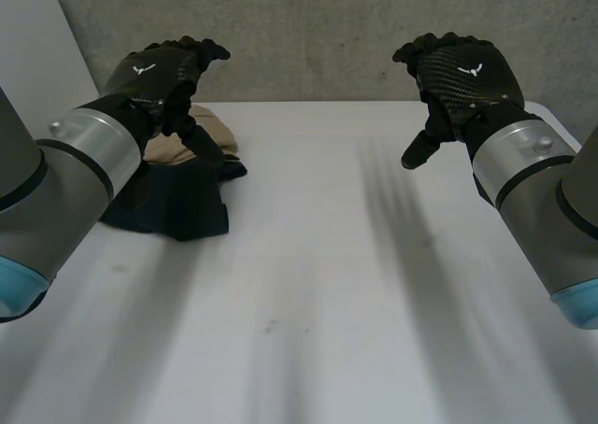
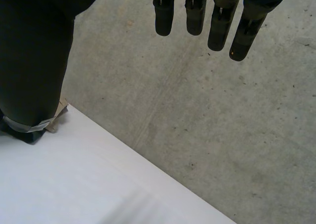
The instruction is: Fold the laundry.
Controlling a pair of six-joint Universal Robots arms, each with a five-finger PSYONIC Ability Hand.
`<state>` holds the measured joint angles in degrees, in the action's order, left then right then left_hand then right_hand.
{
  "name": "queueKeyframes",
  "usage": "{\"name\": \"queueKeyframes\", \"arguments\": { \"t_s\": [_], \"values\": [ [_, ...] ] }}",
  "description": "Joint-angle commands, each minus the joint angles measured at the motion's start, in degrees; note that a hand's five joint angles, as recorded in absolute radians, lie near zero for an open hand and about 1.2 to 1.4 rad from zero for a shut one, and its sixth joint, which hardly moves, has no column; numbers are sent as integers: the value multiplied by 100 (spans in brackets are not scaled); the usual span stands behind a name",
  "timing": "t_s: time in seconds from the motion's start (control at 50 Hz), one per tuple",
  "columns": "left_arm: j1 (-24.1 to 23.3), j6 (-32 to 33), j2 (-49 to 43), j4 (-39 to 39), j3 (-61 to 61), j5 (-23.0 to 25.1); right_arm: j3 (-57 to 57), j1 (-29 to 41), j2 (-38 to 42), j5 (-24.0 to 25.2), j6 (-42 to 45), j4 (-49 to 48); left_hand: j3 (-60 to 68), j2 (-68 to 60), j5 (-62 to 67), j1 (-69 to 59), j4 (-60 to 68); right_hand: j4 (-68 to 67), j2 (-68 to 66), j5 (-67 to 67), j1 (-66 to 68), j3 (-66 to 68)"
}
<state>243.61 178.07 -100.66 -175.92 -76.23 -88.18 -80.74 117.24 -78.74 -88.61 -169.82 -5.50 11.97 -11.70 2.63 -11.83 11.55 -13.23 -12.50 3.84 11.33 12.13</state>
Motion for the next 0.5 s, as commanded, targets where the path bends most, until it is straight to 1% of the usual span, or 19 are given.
{"name": "queueKeyframes", "arguments": {
  "t_s": [0.02,0.06,0.12,0.14,0.2,0.22,0.28,0.3,0.36,0.38,0.44,0.46,0.5],
  "values": [
    [291,87,-77,-715,-330,90,23,1,-1,10,124,22,-125,98,-191,111,-83,323,250,-384,-133,-213],
    [554,245,-295,-803,-383,203,14,1,7,10,238,14,-91,64,-157,78,-50,323,250,-384,-133,-213],
    [827,508,-630,-795,-340,362,-3,9,7,10,353,5,-74,47,-140,61,-33,323,250,-384,-133,-213],
    [1011,736,-866,-795,-305,502,-3,18,7,10,362,13,-58,31,-124,44,-16,323,250,-384,-133,-213],
    [1276,1115,-1253,-821,-243,652,-12,27,25,10,371,14,-41,14,-107,27,1,323,250,-384,-133,-213],
    [1442,1394,-1551,-804,-147,713,-12,27,25,10,371,5,-41,14,-107,27,1,323,250,-384,-133,-213],
    [1663,1809,-2044,-786,82,749,-21,36,34,10,379,5,10,-37,-57,-23,51,323,250,-384,-133,-213],
    [1802,2045,-2324,-778,248,749,-21,36,42,10,388,5,60,-87,-6,-73,101,323,250,-384,-133,-213],
    [1944,2372,-2730,-786,460,758,-21,36,95,10,388,5,178,-205,111,-191,219,323,250,-384,-133,-213],
    [2005,2547,-3001,-795,626,758,-21,36,113,10,397,5,411,-438,345,-424,453,323,250,-384,-133,-213],
    [2059,2663,-3354,-795,934,723,-21,36,139,10,397,5,1402,-1429,1336,-1415,1443,323,250,-384,-133,-213],
    [2067,2672,-3521,-795,1135,705,-30,36,157,10,397,5,2372,-2399,2306,-2385,2414,323,250,-384,-133,-213],
    [2068,2654,-3654,-795,1303,688,-30,36,192,10,406,5,3486,-3513,3420,-3499,3527,323,250,-384,-133,-213]
  ]
}}
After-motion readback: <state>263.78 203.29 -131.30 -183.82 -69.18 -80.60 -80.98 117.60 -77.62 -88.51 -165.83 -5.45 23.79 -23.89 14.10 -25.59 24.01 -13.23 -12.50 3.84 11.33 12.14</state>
